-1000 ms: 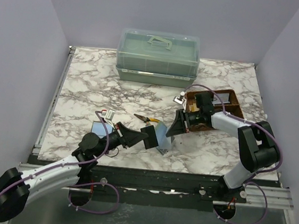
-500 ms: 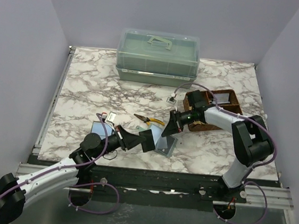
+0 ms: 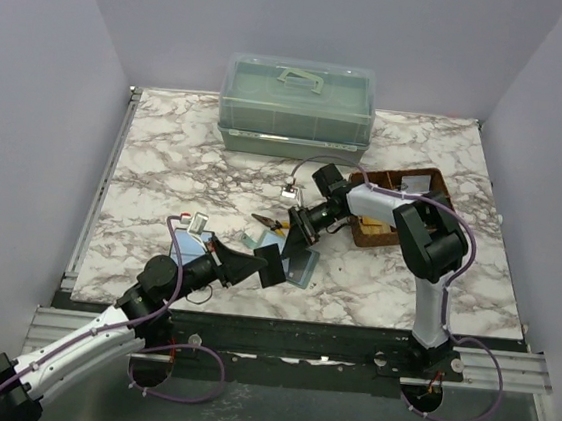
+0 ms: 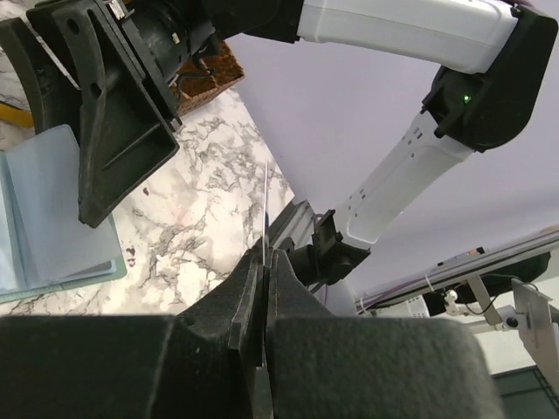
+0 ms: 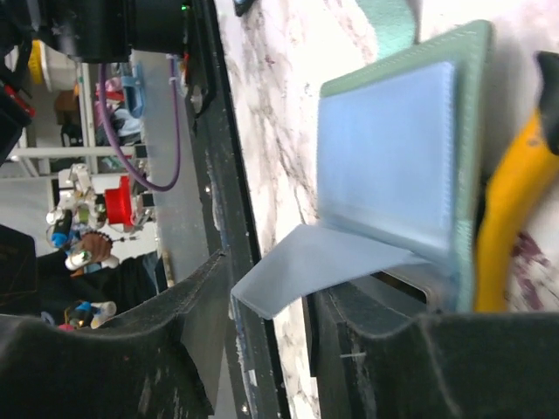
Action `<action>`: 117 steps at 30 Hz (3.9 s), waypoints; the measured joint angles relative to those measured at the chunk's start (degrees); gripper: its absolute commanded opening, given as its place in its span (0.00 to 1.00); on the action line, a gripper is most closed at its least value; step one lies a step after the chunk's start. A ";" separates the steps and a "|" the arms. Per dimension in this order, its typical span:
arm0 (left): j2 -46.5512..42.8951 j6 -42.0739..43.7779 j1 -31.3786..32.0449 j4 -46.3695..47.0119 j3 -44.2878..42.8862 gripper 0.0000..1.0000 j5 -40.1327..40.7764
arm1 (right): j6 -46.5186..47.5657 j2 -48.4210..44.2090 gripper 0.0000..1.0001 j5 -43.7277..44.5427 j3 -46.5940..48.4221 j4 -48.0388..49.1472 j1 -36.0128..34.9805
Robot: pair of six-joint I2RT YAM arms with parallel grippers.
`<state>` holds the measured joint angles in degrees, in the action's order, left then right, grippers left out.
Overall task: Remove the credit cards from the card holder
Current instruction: Place the card holder at the center of the board, then place the credit card in the storage box.
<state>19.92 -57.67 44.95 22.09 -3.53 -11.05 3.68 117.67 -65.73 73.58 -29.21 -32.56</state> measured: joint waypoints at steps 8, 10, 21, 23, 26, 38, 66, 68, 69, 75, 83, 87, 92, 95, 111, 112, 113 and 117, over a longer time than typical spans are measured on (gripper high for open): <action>-2.36 0.76 0.00 -3.98 -0.11 0.00 0.00 | 2.34 1.31 0.54 -4.31 5.31 -4.09 -2.47; -2.03 1.09 0.00 -4.68 -0.26 0.00 0.00 | 1.66 2.58 0.54 -4.26 8.28 -3.93 -2.67; -1.55 1.66 0.00 -5.01 -0.76 0.00 -0.02 | 2.86 1.49 0.59 -2.67 7.10 -2.60 -1.38; -0.92 1.95 0.00 -4.55 -0.76 0.00 -0.02 | 5.07 -2.34 0.59 -2.64 5.03 -3.02 -0.72; 1.07 2.56 0.00 -3.50 -0.76 0.00 -0.02 | 8.63 -9.09 0.60 -2.71 2.73 -3.32 0.50; 19.12 9.18 -0.07 5.07 -5.73 0.00 -3.04 | 13.81 -34.67 0.90 -10.43 -14.82 4.94 8.81; 43.74 13.14 -0.11 32.15 -12.98 0.07 -8.20 | -19.37 -29.75 0.00 -20.39 -26.27 41.88 8.13; 44.68 12.24 -0.11 33.77 -13.03 0.36 -8.28 | -20.28 -29.62 0.00 -20.72 -26.32 42.95 8.13; 44.94 11.91 -0.11 34.34 -13.07 0.55 -8.28 | -20.39 -29.57 0.00 -20.85 -26.32 43.15 8.20; 43.25 9.07 -0.28 34.77 -11.82 0.99 -7.34 | -2.54 -29.70 0.00 -17.70 -17.90 22.34 8.74; 17.51 11.54 -1.11 14.01 -9.29 0.99 -0.17 | 28.30 -31.41 0.00 -1.09 -4.33 -11.47 16.31; 7.72 13.66 -1.36 1.97 -9.27 0.99 3.96 | 39.60 -31.39 0.00 9.55 2.64 -25.70 25.05; 6.23 15.47 -1.38 -6.82 -9.27 0.99 6.88 | 50.18 -31.43 0.00 28.83 9.75 -34.64 31.63; 8.72 16.26 -1.38 -8.94 -9.27 0.99 7.45 | 55.45 -31.32 0.00 39.95 12.00 -37.44 31.82; 12.15 17.20 -1.38 -10.97 -9.18 0.99 7.56 | 71.32 -22.71 0.02 65.90 10.95 -36.72 31.91; 11.65 16.96 -1.38 -10.93 -9.05 0.99 7.56 | 71.91 -22.29 0.02 66.20 10.58 -36.39 31.91; 11.34 16.79 -1.38 -10.88 -8.96 0.99 7.58 | 72.39 -21.99 0.02 66.42 10.29 -36.17 31.91; 10.38 16.33 -1.38 -10.64 -8.55 0.99 7.65 | 74.44 -20.20 0.03 67.56 8.61 -34.38 31.91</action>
<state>30.30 -41.34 43.57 11.44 -12.08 -3.40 78.13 97.47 1.83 82.19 -63.59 -0.64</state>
